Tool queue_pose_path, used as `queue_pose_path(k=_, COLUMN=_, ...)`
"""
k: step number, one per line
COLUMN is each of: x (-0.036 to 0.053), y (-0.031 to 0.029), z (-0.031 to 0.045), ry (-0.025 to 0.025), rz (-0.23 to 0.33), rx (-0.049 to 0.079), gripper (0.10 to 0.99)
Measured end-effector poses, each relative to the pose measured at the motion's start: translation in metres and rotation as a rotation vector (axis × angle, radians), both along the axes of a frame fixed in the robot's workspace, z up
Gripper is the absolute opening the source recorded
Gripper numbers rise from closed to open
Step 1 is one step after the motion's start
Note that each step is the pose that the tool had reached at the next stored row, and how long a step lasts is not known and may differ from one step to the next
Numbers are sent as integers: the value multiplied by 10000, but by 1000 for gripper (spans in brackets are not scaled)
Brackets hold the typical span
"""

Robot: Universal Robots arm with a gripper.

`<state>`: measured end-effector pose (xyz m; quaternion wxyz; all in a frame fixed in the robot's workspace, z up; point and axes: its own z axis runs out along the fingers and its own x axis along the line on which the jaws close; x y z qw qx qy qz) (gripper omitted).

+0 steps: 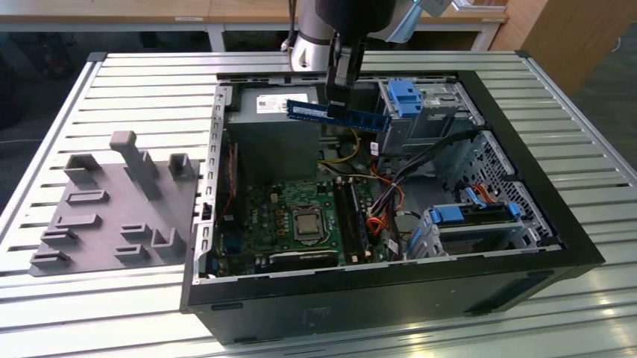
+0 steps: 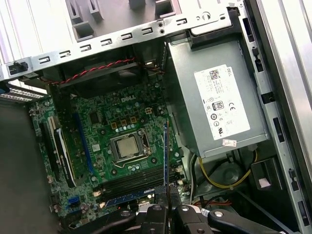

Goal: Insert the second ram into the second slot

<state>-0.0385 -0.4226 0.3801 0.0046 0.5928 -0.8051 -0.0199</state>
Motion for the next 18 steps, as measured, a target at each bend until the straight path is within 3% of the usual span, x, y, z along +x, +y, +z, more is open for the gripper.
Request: queue_pose_path(k=18, x=0, y=0, z=0, ry=0, rz=-217, rx=1, gripper=133)
